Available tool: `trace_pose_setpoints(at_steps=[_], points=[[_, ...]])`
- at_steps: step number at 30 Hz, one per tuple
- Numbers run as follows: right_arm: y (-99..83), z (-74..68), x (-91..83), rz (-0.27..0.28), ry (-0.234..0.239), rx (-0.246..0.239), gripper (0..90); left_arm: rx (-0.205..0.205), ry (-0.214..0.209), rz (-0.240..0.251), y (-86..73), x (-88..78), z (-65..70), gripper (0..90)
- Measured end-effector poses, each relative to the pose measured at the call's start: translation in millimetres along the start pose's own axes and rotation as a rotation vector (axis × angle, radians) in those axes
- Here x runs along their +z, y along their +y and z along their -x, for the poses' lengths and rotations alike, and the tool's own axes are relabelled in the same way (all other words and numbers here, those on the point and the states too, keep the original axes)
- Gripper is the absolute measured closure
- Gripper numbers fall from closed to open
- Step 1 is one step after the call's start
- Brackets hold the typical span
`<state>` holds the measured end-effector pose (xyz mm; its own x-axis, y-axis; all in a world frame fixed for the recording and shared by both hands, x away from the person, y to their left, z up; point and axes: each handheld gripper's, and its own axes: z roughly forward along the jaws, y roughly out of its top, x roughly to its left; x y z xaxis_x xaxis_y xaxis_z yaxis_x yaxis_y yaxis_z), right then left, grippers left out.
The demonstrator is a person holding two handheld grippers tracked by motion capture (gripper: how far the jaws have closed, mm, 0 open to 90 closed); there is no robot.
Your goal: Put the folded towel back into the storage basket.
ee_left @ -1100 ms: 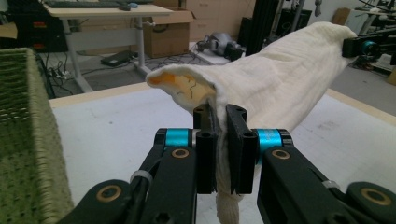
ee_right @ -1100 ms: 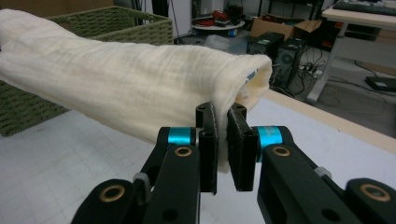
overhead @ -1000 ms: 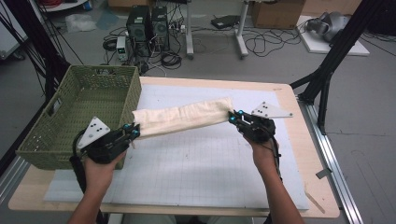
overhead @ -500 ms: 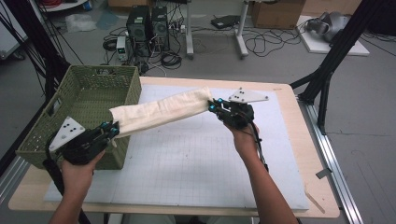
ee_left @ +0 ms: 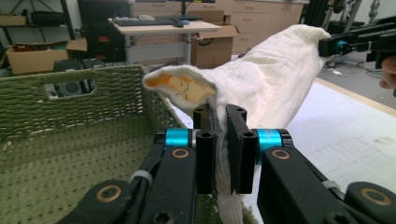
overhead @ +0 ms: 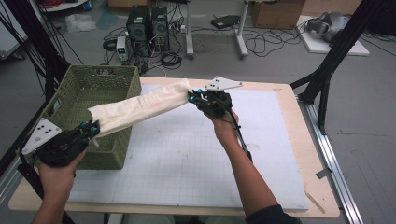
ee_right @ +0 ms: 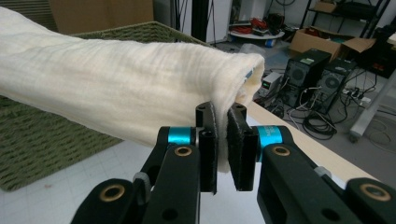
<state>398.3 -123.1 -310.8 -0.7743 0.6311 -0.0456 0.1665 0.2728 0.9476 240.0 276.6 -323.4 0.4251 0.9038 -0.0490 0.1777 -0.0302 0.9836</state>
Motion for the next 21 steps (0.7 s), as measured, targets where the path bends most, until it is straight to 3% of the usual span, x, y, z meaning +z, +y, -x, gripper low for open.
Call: trace_pose_setpoints(at_steps=[21], points=[[28.2, -16.3, 62.6, 0.004, 0.064, -0.031, 84.0, -0.014, 0.107, 0.017, 1.0, -30.3, -24.7, 82.7]])
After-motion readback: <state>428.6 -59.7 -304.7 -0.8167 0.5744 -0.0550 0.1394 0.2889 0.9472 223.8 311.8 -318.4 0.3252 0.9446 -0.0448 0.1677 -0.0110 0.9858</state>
